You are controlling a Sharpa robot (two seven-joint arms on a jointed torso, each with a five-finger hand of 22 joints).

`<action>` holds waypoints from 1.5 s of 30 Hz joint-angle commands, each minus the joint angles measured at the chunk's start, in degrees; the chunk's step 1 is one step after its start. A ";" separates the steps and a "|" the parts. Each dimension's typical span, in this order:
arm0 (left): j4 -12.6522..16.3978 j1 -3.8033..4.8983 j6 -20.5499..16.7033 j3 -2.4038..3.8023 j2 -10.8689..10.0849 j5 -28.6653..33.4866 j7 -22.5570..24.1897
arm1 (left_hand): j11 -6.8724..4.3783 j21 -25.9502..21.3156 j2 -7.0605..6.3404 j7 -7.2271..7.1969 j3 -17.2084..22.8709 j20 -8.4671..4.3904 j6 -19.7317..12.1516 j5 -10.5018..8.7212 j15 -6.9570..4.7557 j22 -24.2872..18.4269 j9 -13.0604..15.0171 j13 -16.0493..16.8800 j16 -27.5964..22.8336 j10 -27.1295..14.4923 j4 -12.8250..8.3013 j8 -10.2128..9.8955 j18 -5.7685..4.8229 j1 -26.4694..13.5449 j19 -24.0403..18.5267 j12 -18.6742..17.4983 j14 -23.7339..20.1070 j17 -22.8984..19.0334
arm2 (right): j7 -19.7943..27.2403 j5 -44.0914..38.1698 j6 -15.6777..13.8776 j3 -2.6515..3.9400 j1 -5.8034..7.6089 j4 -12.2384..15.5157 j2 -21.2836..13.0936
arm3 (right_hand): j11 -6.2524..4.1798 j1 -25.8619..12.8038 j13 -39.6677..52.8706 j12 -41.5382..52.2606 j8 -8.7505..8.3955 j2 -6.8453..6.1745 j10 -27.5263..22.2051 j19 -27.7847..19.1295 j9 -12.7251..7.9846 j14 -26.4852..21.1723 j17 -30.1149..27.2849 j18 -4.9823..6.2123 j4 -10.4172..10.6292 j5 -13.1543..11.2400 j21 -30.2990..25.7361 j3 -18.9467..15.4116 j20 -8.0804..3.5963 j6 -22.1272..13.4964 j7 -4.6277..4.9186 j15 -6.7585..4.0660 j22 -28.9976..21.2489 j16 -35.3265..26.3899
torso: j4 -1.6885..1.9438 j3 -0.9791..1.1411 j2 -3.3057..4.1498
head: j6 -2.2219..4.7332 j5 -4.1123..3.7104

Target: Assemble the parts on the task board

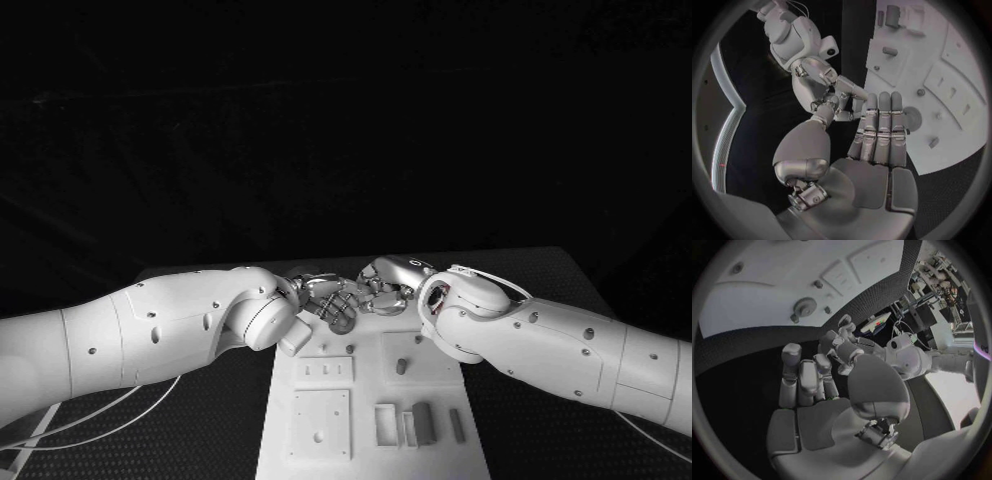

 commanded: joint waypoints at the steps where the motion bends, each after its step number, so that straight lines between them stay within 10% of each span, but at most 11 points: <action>1: 0.15 0.05 -0.17 0.04 0.30 0.43 0.08 | -0.30 -0.20 0.67 0.08 0.06 -0.42 0.36 -0.01 -0.25 0.07 -0.06 0.12 -0.41 0.09 -0.24 0.02 0.40 -0.02 -0.14 -0.03 0.24 0.12 | -0.22 -0.27 0.25 0.02 -0.01 0.39 0.05 | -0.21 0.70 -0.04 0.09 0.63 0.04 -0.23 0.07 1.43 -0.01 -0.04 2.73 0.03 0.22 0.02 -0.05 -0.38 2.71 1.33 -0.24 1.03 -0.28 | -0.07 0.04 0.02 | 0.01 0.01; 27: 0.21 0.04 -0.73 0.05 0.57 1.21 0.83 | -0.45 -0.37 3.89 -0.07 3.88 -0.68 1.06 -0.02 -0.47 0.79 -0.14 1.68 -1.27 0.43 -1.28 -0.03 -0.18 4.38 -0.14 -0.16 1.06 1.88 | -0.53 1.12 1.43 0.02 -0.05 2.01 0.33 | -0.23 0.76 -0.16 0.12 0.62 0.07 -0.20 0.10 1.48 0.00 -0.18 2.73 0.04 0.22 0.02 -0.11 -0.41 2.74 1.30 -0.28 1.00 -0.34 | 0.07 -0.13 0.05 | -0.40 -0.07; 45: 0.25 0.05 -0.65 0.06 0.70 1.39 0.74 | -0.53 -0.42 3.58 -0.20 5.27 -0.87 1.45 -0.01 -0.57 1.23 -0.15 2.44 -1.89 0.57 -0.51 0.01 -0.39 4.58 -0.03 -0.34 1.42 2.77 | -0.85 1.79 2.09 0.02 -0.06 2.20 0.60 | -0.25 0.79 -0.22 0.15 0.60 0.12 -0.17 0.11 1.52 -0.06 -0.39 2.73 0.04 0.22 0.00 -0.14 -0.42 2.75 1.29 -0.30 0.97 -0.40 | 0.00 -0.05 0.05 | -0.59 0.02</action>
